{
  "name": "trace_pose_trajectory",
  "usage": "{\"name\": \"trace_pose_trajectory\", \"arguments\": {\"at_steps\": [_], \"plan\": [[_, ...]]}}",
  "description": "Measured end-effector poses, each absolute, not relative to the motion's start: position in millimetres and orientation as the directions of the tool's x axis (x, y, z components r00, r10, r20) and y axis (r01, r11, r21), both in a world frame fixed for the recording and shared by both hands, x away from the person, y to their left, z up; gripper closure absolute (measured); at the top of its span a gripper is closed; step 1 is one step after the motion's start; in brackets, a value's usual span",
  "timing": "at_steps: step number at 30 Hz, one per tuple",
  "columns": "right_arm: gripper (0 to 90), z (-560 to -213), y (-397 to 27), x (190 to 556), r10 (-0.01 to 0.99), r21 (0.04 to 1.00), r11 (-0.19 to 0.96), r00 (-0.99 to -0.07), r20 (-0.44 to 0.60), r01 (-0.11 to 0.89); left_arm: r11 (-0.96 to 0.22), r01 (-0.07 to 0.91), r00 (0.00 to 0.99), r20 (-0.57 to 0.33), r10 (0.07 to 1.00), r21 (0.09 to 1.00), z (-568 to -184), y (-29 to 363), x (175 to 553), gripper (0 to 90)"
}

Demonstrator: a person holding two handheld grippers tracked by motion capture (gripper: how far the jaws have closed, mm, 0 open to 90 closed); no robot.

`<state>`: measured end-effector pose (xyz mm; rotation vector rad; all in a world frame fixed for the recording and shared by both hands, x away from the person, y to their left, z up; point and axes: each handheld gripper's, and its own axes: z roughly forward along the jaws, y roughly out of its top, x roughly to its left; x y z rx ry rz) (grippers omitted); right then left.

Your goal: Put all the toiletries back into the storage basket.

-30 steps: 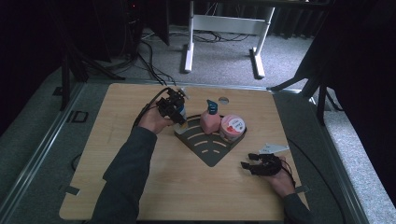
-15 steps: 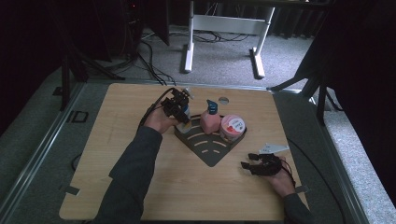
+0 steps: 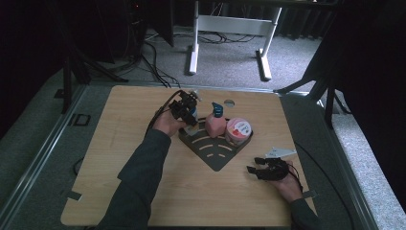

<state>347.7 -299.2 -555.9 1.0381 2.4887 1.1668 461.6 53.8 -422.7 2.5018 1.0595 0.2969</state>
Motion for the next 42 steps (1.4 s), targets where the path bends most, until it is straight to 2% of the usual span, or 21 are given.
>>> {"name": "trace_pose_trajectory", "arguments": {"at_steps": [23,42], "plan": [[42.4,-556,-300,348,0.671,0.741,0.434,-0.733,0.113,0.512,-0.604,0.655,0.665,0.033,0.746,0.455,-433,44,478,55.6],[42.4,-557,-300,348,0.671,0.742,0.431,-0.732,0.116,0.513,-0.618,0.652,0.663,0.064,0.745,0.439,-439,28,492,55.6]]}}
